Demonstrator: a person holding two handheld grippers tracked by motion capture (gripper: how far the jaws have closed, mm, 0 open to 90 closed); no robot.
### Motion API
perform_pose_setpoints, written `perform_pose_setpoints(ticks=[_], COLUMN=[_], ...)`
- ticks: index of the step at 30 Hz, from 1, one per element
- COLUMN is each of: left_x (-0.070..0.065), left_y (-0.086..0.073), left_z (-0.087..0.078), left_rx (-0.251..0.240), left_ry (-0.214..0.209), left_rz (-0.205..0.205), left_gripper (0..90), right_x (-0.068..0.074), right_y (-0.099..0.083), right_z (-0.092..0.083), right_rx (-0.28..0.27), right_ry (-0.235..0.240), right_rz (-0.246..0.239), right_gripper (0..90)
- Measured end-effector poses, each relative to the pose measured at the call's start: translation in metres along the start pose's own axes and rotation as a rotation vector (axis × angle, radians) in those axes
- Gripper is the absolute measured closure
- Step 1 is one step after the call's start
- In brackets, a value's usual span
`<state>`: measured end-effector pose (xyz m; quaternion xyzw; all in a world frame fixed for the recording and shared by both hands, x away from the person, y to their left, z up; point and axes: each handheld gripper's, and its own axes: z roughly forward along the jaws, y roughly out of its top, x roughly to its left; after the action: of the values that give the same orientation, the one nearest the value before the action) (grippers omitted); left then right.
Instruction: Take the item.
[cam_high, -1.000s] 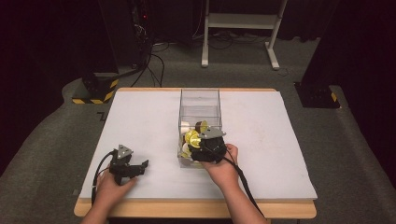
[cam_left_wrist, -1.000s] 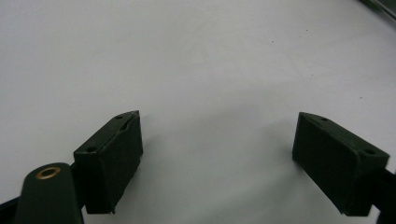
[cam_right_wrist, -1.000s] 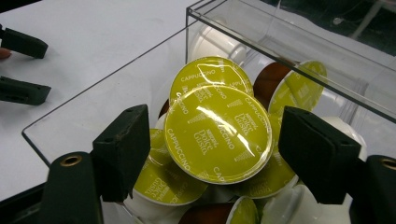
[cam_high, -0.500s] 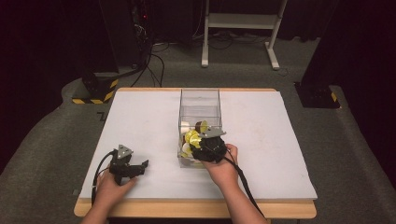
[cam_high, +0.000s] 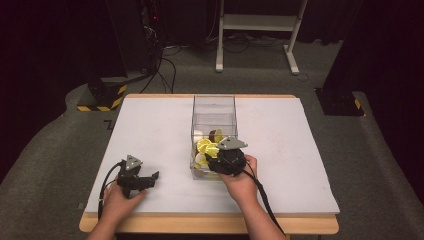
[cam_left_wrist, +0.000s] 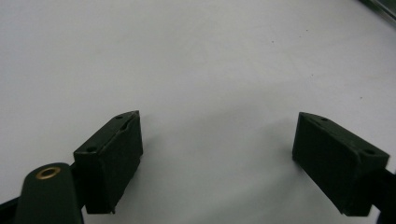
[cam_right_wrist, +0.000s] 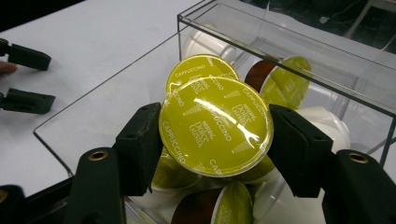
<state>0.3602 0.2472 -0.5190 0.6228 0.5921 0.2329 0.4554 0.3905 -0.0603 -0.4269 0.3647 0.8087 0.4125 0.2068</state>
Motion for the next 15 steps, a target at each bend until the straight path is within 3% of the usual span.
perform_pose_setpoints(ticks=[6, 15], left_x=[0.0001, 0.0001], left_y=[0.0000, 0.0000], left_z=[-0.0001, 0.0000], left_rx=[0.000, 0.000], left_ry=[0.001, 0.000], left_rz=[0.002, 0.002], left_gripper=[16.3, 16.3], right_x=[0.0004, -0.0003], right_y=[-0.0062, -0.0087], right_z=[-0.0055, -0.0101], right_rx=[-0.039, -0.065], right_ry=[0.019, 0.034], right_rz=[0.020, 0.010], right_gripper=[38.2, 38.1])
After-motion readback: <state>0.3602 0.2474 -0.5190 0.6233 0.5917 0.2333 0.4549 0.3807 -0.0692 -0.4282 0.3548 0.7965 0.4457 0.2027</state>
